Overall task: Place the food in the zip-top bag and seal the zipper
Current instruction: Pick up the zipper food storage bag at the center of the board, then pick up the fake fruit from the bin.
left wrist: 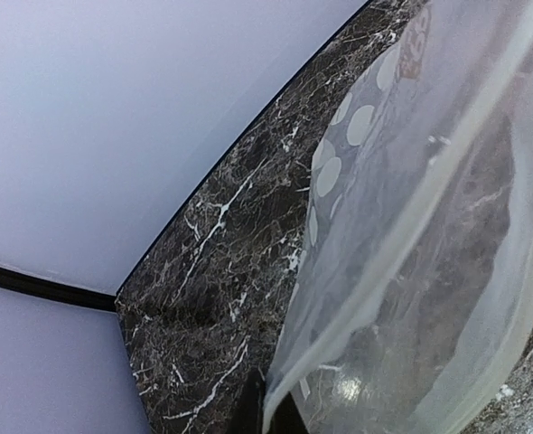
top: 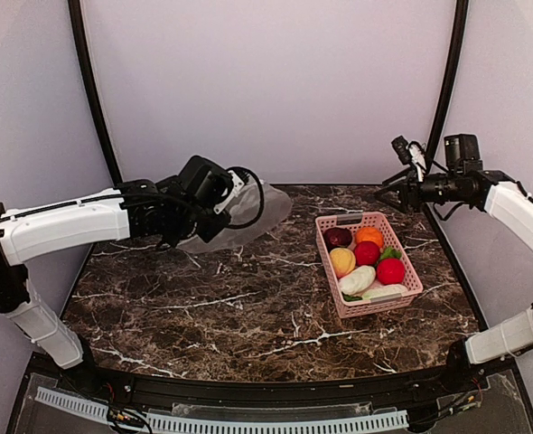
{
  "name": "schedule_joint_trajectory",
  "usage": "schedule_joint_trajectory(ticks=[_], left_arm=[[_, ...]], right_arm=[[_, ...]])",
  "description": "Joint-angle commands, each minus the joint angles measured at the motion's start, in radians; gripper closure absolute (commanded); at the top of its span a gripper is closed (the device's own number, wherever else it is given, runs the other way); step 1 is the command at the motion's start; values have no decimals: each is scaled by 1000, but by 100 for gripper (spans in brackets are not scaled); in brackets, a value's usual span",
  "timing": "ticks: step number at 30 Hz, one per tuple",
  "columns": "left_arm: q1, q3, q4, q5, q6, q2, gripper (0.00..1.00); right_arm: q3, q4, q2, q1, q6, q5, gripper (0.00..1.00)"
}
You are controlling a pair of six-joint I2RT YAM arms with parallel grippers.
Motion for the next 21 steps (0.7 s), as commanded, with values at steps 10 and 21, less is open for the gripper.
schedule_joint_trajectory(ticks=[10, 21], left_arm=[[47, 149, -504, -100, -192, -273, 99], [48, 0, -76, 734, -370, -100, 99]], right_arm=[[62, -104, 118, 78, -70, 51, 43], [43, -356, 141, 134, -305, 141, 57]])
